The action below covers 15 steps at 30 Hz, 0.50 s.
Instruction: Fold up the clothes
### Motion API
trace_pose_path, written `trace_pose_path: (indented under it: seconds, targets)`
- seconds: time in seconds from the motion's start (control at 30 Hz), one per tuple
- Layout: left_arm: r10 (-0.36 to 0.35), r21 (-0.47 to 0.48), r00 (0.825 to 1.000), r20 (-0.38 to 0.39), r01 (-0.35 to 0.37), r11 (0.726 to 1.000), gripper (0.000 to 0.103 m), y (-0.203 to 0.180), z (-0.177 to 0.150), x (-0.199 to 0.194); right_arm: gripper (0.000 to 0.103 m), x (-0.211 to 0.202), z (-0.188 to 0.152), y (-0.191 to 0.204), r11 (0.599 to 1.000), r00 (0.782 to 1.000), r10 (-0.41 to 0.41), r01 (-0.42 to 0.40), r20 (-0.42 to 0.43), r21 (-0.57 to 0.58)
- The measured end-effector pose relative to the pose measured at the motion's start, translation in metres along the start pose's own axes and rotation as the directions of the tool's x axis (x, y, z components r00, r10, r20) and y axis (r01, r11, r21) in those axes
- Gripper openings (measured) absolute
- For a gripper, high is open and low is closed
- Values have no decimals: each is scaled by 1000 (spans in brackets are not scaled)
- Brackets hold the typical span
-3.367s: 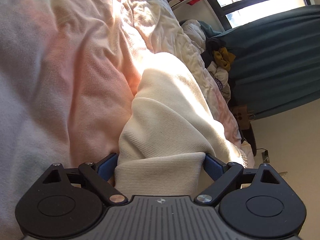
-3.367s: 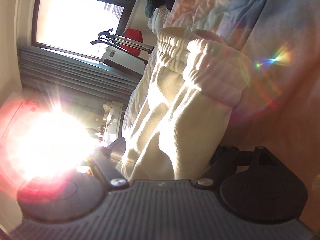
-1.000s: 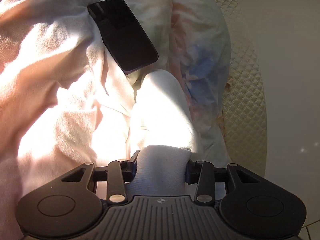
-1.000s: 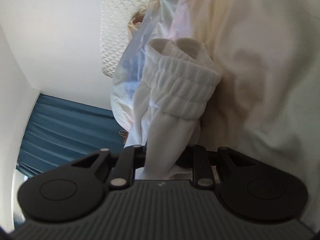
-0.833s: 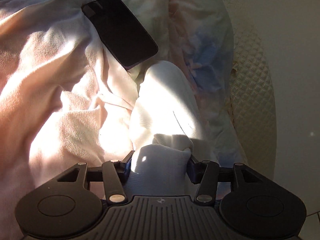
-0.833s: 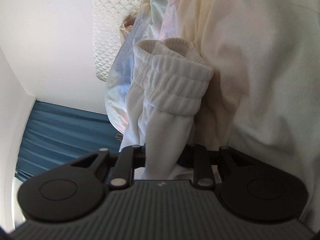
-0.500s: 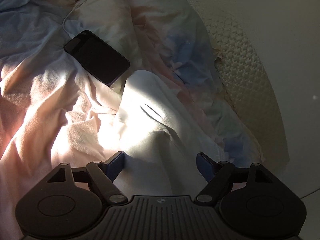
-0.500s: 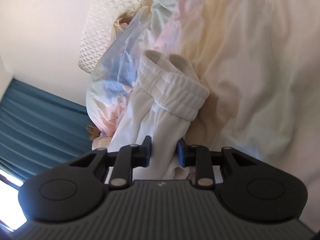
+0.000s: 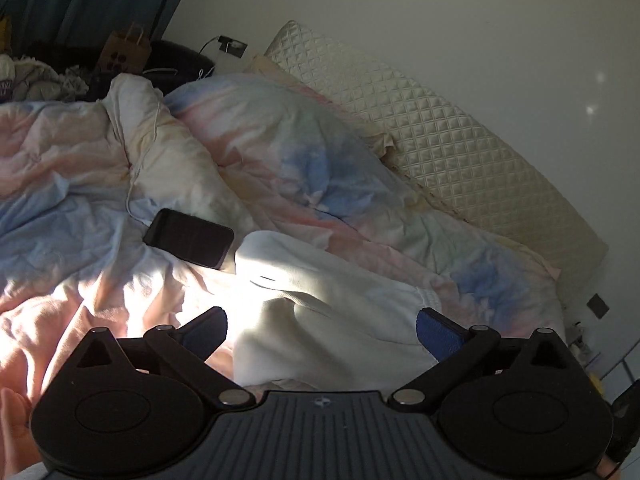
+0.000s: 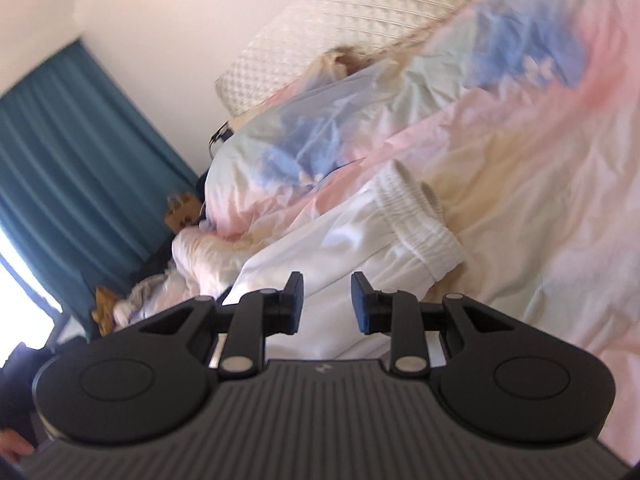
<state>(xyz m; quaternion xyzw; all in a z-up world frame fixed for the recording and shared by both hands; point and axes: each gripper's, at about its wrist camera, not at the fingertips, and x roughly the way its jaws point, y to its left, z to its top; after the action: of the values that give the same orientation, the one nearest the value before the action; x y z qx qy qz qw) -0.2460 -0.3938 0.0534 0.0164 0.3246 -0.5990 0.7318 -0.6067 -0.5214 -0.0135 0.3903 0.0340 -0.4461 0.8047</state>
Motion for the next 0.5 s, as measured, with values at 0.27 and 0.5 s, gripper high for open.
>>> trace_pose_path:
  seconds: [0.27, 0.5]
  targets:
    - [78, 181, 996, 50, -86, 980, 103, -33, -25, -67, 30, -38, -26, 69, 969, 999, -32, 28, -12, -246]
    - [129, 229, 988, 88, -146, 962, 103, -46, -56, -111, 57, -71, -49, 91, 937, 998, -57, 63, 27, -343]
